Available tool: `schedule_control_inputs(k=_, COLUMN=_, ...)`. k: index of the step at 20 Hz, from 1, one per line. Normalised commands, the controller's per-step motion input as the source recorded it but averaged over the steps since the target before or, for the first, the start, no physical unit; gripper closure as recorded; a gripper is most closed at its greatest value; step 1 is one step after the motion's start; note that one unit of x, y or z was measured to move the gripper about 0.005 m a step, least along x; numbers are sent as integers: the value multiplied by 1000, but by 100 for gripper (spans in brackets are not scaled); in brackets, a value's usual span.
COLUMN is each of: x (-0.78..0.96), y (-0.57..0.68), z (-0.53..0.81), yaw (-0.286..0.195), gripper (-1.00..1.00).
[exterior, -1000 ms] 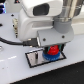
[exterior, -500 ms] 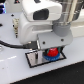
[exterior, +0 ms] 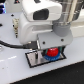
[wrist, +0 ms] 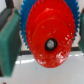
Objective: Insert the blue gear onto the right peg, followed by the red gear
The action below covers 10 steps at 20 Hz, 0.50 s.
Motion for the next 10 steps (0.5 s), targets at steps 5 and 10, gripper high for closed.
schedule_control_inputs(k=5, x=6, y=53, z=421, yaw=0, gripper=-100)
schedule_control_inputs(k=10, x=-3, y=112, z=672, yaw=0, gripper=-100)
